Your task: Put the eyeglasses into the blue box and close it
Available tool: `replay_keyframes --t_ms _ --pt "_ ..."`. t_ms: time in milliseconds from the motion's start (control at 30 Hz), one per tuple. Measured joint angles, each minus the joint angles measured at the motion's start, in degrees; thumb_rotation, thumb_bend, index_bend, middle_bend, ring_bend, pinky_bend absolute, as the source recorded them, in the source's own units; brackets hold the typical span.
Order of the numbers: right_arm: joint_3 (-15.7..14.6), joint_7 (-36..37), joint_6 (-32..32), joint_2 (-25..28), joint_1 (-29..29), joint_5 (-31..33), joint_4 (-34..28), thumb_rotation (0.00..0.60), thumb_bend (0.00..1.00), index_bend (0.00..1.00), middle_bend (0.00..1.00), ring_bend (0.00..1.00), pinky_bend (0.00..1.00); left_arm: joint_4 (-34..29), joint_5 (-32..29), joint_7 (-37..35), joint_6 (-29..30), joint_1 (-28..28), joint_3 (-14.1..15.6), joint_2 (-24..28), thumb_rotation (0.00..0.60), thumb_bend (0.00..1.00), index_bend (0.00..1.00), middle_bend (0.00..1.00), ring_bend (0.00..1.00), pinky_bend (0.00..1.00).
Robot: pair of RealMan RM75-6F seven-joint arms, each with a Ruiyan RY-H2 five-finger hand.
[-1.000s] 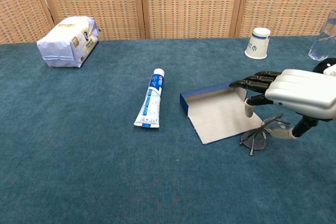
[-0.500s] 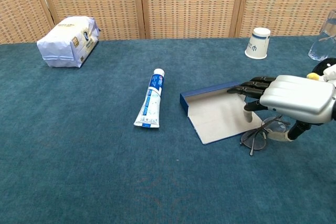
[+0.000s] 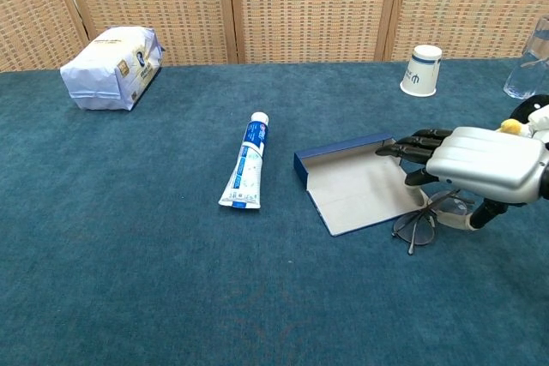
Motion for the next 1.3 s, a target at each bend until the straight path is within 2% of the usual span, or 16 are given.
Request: replay_keyframes --t_ms 100,500,867,1100,1300 --pt "0.0 0.3 -0.4 0.0 0.0 0.0 0.3 0.600 0.52 0.48 0.00 0.00 0.08 0.0 0.0 0.2 -0.1 0.0 0.0 -0.1 0.600 0.10 0.00 0.00 0.00 0.00" --pt "0.1 1.5 -0.3 -0.8 -0.5 -0.3 1.7 0.600 0.52 0.58 0.00 0.00 0.08 0.0 0.1 0.0 -0.2 0.0 0.1 0.0 0.600 0.10 0.00 0.00 0.00 0.00" --pt "0.8 2.7 1.4 -0.4 -0.4 -1.1 1.1 0.600 0.54 0.60 0.00 0.00 0.08 -0.1 0.0 0.2 -0.5 -0.1 0.1 -0.1 0.600 0.10 0.00 0.00 0.00 0.00" --pt "3.1 0.2 1.3 1.4 1.3 -0.8 -3.4 0.600 0.54 0.60 0.00 0.00 0.08 -0.2 0.1 0.3 -0.5 -0.2 0.1 -0.1 0.600 0.10 0.00 0.00 0.00 0.00" --pt "6.3 -3.9 -2.5 1.9 3.7 1.9 -7.6 0.600 0.54 0.60 0.00 0.00 0.08 -0.2 0.1 0.2 -0.6 -0.2 0.1 0.0 0.600 0.10 0.00 0.00 0.00 0.00"
